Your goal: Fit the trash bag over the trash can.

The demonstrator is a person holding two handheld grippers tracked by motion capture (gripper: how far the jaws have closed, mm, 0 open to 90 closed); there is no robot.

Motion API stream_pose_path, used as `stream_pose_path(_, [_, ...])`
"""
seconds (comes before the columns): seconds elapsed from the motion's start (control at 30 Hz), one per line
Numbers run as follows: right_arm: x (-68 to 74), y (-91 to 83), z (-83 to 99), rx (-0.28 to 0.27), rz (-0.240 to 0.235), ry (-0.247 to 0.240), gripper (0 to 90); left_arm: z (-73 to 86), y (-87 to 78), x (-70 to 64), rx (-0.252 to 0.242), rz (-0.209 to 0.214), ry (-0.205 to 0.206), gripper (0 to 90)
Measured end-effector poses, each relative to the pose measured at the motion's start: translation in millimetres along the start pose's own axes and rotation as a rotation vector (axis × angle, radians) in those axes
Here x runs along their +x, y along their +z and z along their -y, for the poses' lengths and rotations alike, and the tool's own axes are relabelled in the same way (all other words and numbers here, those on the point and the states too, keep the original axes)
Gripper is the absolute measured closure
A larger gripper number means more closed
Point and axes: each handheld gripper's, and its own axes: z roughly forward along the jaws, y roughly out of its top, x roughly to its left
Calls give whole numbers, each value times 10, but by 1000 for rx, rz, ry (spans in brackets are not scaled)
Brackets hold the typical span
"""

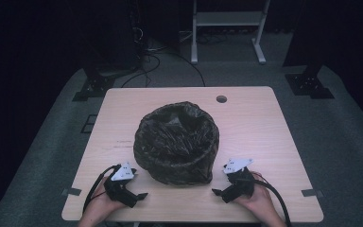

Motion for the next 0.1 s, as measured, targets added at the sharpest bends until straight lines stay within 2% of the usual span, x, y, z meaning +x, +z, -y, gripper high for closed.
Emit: stream_pose_path(0.1, [0,0,0,0,0,0,0,0,0,0,0,0,0,0])
